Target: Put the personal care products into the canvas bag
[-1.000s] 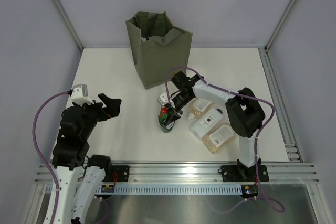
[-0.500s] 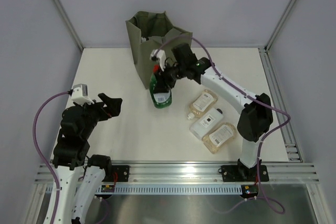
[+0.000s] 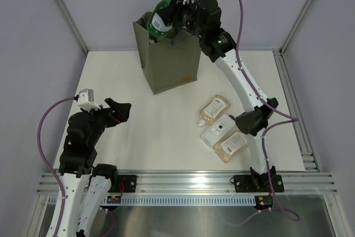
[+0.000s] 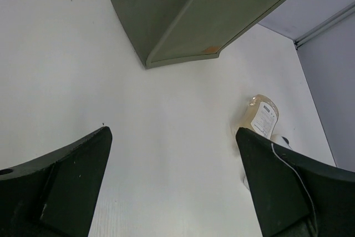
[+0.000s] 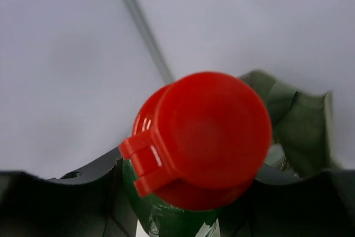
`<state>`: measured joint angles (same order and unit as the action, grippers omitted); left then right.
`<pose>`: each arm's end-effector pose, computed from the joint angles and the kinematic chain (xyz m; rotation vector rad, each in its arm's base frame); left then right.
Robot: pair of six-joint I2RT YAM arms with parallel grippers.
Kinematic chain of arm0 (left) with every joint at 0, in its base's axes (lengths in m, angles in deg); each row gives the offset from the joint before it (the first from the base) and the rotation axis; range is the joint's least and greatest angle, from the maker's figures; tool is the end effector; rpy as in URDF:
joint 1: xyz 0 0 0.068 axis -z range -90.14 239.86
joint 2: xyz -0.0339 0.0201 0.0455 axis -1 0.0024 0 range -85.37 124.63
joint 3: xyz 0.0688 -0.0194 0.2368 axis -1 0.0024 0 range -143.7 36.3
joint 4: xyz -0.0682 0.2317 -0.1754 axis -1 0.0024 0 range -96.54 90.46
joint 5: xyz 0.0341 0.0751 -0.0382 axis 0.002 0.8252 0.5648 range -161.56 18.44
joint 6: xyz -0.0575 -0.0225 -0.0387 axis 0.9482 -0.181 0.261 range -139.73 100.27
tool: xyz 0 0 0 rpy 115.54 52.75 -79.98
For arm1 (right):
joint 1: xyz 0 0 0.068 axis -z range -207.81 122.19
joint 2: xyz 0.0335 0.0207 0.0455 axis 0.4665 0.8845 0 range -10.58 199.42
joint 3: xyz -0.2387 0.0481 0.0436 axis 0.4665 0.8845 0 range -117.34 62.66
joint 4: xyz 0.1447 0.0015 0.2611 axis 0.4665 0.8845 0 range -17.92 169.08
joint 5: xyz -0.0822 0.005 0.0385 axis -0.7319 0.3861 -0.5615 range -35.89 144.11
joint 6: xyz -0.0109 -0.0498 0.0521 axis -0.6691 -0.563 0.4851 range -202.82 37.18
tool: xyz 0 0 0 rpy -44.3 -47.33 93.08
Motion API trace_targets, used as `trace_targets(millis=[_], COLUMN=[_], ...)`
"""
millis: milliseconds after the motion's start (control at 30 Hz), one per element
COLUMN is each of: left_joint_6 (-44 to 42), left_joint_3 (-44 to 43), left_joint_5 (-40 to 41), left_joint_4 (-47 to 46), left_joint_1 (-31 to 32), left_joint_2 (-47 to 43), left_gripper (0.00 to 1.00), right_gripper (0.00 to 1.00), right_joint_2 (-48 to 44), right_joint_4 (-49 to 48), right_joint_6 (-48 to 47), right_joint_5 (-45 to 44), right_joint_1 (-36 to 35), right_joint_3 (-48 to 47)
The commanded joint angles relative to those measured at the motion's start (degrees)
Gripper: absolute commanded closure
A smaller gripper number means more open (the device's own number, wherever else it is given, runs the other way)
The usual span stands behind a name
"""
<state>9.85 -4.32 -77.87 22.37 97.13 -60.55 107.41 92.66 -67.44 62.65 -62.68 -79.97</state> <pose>0.1898 -0.0310 0.3178 -0.2758 1.8123 -0.5553 0.4037 0.2923 0.5058 -0.3851 1.5076 0.8118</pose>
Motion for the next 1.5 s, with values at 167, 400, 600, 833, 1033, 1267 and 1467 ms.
trace_targets(millis=[167,400,600,833,1033,1267,1467], left_joint_6=[2.2,3.5,6.2,2.1,-2.6,-6.8,-12.3], left_joint_3=[0.4,1.8,4.7,2.4,-2.5,-14.6,-36.8], left_joint_5=[-1.6,-0.3,-3.1,-13.8,-15.8,-3.8,-5.2], left_joint_4=[-3.9,-3.9,-8.4,-10.2,-10.8,-12.1,-10.3], left_joint_1=[-0.1,-0.1,-0.2,-0.1,6.3,30.4,38.0], left_joint_2=[0.1,-1.7,-0.7,9.3,18.9,42.3,68.8], left_gripper=[0.01,0.01,0.01,0.01,0.01,0.01,0.01], right_gripper=[1.00,0.75,0.01,0.01,0.01,0.01,0.00], right_joint_2=[17.7,12.5,9.3,6.8,-6.2,-28.4,-34.6], right_joint_4=[-33.0,-32.9,-21.4,-13.1,0.4,11.8,22.0], right_joint_6=[-7.5,-12.2,-18.5,-12.5,-18.3,-20.8,-27.7], right_joint_5=[-13.4,3.1,16.2,28.0,37.8,41.4,44.9], right_joint_1=[1.0,1.9,3.8,10.5,16.2,28.2,40.7], right_joint_3=[-12.2,-0.3,-0.4,-6.8,7.2,44.1,65.4])
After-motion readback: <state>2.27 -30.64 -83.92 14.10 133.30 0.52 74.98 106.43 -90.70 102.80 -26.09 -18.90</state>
